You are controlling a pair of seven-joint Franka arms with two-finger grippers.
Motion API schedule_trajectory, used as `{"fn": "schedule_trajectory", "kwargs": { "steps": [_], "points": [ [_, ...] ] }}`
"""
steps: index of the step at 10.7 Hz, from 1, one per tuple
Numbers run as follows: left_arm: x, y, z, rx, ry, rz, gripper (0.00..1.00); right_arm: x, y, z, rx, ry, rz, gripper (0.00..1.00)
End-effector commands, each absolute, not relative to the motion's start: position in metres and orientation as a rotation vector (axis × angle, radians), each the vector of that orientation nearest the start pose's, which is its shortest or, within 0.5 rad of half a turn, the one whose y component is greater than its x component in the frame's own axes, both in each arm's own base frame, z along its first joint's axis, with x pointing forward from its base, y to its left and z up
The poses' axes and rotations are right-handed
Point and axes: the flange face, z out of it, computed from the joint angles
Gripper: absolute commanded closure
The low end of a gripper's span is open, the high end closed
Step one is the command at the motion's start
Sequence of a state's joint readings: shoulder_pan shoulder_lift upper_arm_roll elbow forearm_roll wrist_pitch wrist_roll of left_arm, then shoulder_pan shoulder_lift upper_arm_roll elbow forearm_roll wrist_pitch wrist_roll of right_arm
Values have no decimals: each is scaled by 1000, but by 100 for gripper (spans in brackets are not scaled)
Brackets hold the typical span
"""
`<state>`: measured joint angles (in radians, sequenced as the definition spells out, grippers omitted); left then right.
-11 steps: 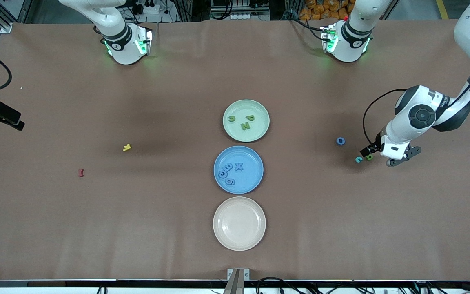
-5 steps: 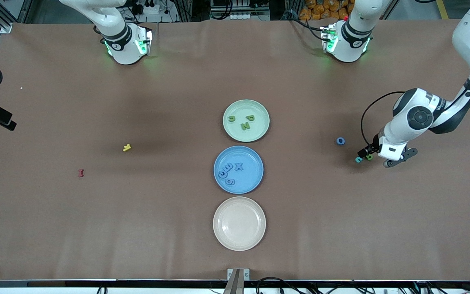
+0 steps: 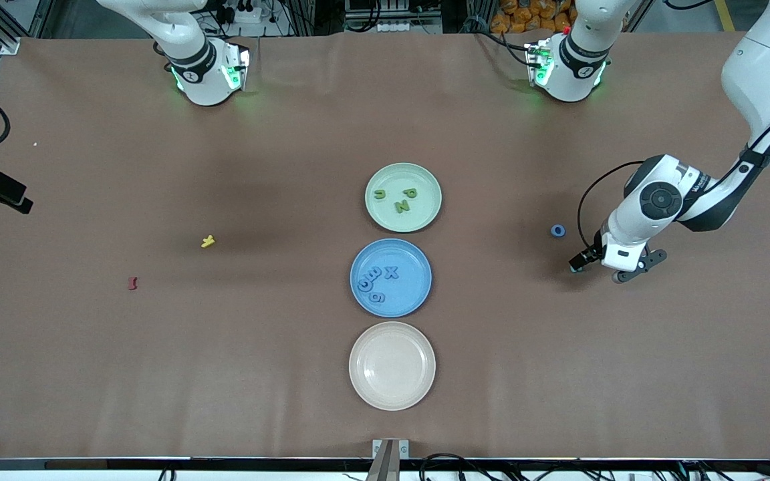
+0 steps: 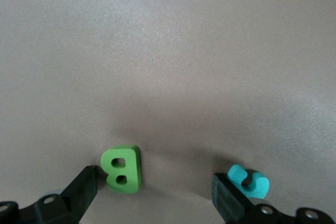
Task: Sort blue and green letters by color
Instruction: 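Lower the left gripper over the green B and close on it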
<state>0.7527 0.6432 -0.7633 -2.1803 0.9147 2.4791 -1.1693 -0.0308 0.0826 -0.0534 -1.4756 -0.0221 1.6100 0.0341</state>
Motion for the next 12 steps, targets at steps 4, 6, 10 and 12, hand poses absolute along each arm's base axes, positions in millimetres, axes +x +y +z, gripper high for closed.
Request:
{"fn": "schedule_trajectory", "kwargs": {
  "steps": [4, 6, 10, 12],
  "points": [
    [549, -4, 162, -2971, -717, -87, 0, 580, -34, 628, -3096, 154, 1, 0],
    [548, -5, 160, -2973, -718, -82, 0, 580, -31, 627, -3101, 152, 4, 0],
    [540, -1, 155, -2965, -744, -54, 0, 578, -21, 628, -3108, 139, 7, 0],
    [537, 3, 154, -2961, -757, -44, 0, 579, -21, 627, -3106, 141, 9, 0]
  ]
}}
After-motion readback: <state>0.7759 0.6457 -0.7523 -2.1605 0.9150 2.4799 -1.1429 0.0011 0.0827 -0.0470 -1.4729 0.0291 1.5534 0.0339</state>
